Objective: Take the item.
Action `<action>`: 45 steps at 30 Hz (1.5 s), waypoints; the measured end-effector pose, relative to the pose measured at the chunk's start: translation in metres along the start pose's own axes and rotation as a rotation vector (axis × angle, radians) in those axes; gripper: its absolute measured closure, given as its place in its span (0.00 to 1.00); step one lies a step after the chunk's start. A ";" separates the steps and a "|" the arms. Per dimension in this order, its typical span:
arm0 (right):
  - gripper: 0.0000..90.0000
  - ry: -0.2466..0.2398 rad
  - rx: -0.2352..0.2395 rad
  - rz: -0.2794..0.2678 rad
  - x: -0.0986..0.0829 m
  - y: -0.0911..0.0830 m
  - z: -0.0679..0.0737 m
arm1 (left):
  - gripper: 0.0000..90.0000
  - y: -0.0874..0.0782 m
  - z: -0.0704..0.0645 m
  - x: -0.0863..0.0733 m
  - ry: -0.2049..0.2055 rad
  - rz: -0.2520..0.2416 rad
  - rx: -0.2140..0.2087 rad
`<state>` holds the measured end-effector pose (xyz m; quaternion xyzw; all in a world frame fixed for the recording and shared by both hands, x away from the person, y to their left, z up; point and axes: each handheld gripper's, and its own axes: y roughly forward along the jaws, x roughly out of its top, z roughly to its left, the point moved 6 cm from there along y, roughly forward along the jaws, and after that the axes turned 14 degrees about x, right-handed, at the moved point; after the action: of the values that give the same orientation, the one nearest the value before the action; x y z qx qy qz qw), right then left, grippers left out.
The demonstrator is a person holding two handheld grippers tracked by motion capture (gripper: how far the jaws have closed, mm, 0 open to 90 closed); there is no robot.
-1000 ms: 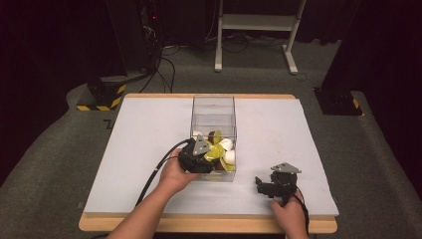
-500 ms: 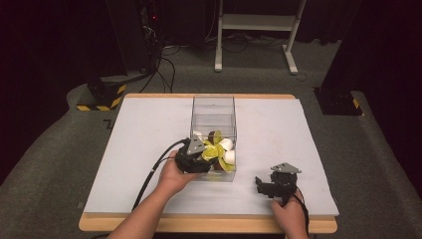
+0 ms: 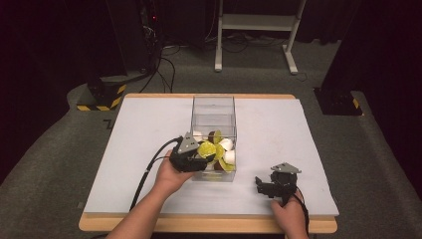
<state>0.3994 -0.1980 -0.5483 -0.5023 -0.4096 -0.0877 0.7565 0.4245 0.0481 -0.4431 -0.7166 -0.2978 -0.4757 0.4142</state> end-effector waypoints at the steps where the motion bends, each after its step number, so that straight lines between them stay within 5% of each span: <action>1: 0.10 0.000 0.000 0.000 0.000 0.000 0.000 | 0.44 -0.001 0.001 0.001 0.006 0.000 -0.001; 26: 0.10 0.001 0.000 0.000 0.000 0.000 0.000 | 0.44 -0.026 0.027 0.016 -0.067 -0.053 0.014; 45: 0.10 0.004 0.000 0.000 0.000 0.000 0.000 | 0.44 -0.044 0.061 0.014 -0.077 -0.066 0.078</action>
<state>0.3993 -0.1981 -0.5483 -0.5021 -0.4081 -0.0884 0.7573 0.4198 0.1232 -0.4284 -0.7074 -0.3554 -0.4492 0.4142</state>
